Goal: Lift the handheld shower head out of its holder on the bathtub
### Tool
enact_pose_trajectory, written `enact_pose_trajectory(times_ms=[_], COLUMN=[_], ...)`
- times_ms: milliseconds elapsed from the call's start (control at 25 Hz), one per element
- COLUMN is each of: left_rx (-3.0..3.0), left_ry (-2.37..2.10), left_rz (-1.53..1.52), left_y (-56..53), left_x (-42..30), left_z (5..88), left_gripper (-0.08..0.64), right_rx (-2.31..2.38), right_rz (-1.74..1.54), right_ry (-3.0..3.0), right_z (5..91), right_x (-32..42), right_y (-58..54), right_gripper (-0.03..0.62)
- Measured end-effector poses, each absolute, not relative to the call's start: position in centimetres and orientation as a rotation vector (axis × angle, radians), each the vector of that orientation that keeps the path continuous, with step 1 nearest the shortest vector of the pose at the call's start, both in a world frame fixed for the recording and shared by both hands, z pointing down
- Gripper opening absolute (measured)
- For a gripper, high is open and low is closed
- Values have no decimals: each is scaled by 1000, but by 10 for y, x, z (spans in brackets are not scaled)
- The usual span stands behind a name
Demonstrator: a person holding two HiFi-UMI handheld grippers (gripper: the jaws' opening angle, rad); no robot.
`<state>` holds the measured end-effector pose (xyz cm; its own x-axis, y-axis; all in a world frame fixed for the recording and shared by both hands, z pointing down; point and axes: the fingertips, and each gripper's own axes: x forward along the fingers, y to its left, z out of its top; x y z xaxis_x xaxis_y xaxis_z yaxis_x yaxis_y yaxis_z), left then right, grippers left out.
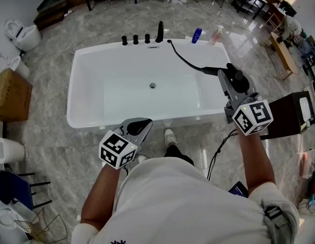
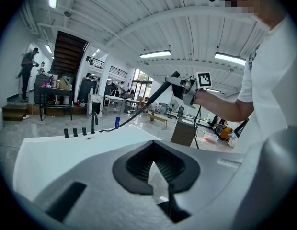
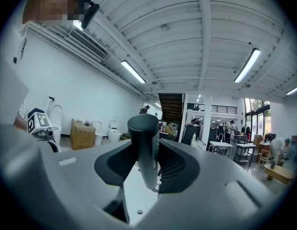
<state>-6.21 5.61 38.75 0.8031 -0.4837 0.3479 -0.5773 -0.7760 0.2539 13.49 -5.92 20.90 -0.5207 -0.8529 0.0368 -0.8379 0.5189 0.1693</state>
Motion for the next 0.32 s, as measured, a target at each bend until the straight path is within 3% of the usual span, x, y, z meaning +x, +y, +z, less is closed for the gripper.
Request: enact_pose_trajectory(times_ms=[320], left_rx=[2638], left_ry=[-817], left_rz=[363], left_y=[53], left_x=[-64], left_z=[392], left_gripper=[7], right_rx=[1462], right_rz=[-217], right_ry=[-2638], right_z=[208], right_x=[134], right_y=[-60], right_gripper=[143])
